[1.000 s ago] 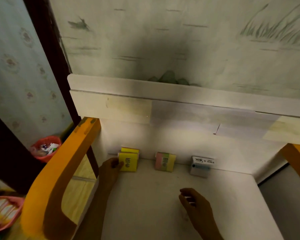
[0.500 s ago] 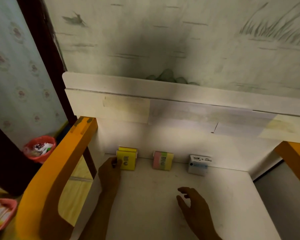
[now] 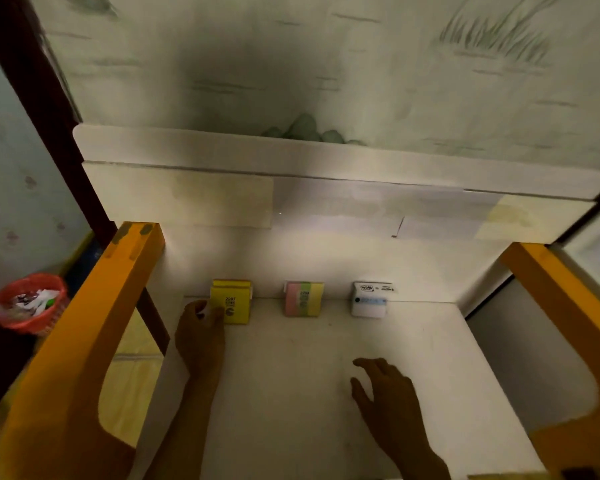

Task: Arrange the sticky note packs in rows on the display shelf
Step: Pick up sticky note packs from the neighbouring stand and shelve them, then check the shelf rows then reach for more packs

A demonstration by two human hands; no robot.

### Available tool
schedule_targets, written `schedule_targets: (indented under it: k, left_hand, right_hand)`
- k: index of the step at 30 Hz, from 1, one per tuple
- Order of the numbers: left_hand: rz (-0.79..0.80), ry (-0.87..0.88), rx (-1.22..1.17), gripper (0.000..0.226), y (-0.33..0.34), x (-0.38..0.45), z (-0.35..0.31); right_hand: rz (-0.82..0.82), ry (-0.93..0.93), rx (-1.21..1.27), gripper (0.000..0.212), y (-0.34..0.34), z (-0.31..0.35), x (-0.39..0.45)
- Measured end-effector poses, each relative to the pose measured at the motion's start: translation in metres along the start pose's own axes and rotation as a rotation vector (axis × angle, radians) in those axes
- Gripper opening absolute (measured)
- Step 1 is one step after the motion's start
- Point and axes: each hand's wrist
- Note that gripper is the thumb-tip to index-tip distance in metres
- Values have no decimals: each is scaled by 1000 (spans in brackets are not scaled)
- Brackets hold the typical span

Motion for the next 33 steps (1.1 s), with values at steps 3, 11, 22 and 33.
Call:
schedule_targets:
  k: [3, 11, 22, 33]
  left_hand:
    - [-46, 128, 99, 25, -8, -22, -8]
    - [641, 479, 227, 21, 9, -149, -50]
    - [982, 613, 369, 18, 60, -383, -89]
    - [1168, 615, 414, 22, 118, -599, -134]
  right_hand:
    - [-44, 17, -22, 36, -2, -9, -14]
    - [-154, 119, 13, 33, -24, -52, -70]
    - [-199, 273, 88, 32, -86, -192, -230]
    - [-287, 424, 181, 34, -153, -338, -375]
Point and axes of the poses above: each hand's wrist, its own x-axis towards the middle knuckle, its own y-axis out of the palm, z = x × y, and after that the axes turned 8 degrees about -y, right-handed
